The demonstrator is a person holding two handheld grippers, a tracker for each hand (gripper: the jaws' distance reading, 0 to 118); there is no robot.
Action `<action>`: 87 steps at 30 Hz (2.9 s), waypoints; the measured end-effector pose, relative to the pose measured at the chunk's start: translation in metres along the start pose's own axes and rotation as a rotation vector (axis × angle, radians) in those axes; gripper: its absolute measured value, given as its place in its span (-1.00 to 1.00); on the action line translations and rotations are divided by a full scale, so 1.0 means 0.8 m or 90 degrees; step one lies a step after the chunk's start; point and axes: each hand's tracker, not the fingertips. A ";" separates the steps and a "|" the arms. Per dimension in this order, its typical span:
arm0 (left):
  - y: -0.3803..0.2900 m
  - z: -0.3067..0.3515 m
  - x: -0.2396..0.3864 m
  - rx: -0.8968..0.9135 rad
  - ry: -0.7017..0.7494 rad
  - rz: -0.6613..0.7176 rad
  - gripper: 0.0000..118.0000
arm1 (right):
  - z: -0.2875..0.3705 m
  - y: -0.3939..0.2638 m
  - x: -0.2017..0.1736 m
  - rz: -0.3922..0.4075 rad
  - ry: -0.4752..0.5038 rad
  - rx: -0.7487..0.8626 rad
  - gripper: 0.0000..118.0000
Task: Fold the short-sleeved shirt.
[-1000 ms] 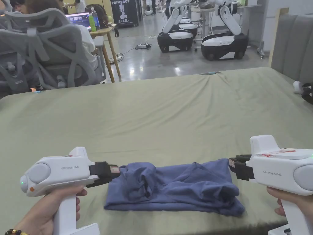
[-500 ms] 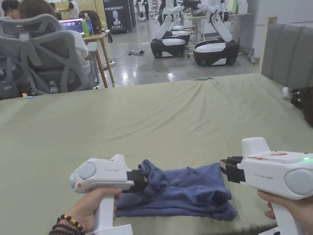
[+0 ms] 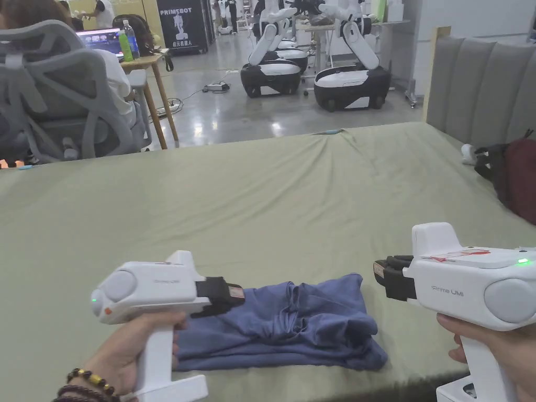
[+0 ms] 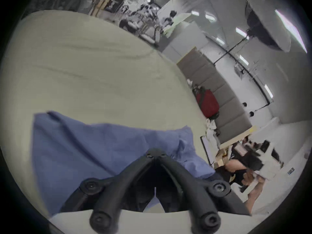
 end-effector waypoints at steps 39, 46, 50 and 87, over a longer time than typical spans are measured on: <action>-0.029 0.099 -0.147 0.127 0.037 0.162 -0.80 | -0.006 -0.001 -0.034 0.025 0.036 -0.007 -1.00; -0.036 0.208 -0.185 0.212 0.165 0.198 -0.80 | -0.017 -0.001 -0.047 0.025 0.058 -0.004 -1.00; -0.036 0.222 -0.177 0.204 0.171 0.180 -0.80 | -0.019 -0.002 -0.051 0.027 0.069 -0.008 -1.00; -0.012 0.072 0.010 0.138 0.064 0.003 -1.00 | -0.016 -0.024 -0.020 -0.005 0.036 -0.014 -1.00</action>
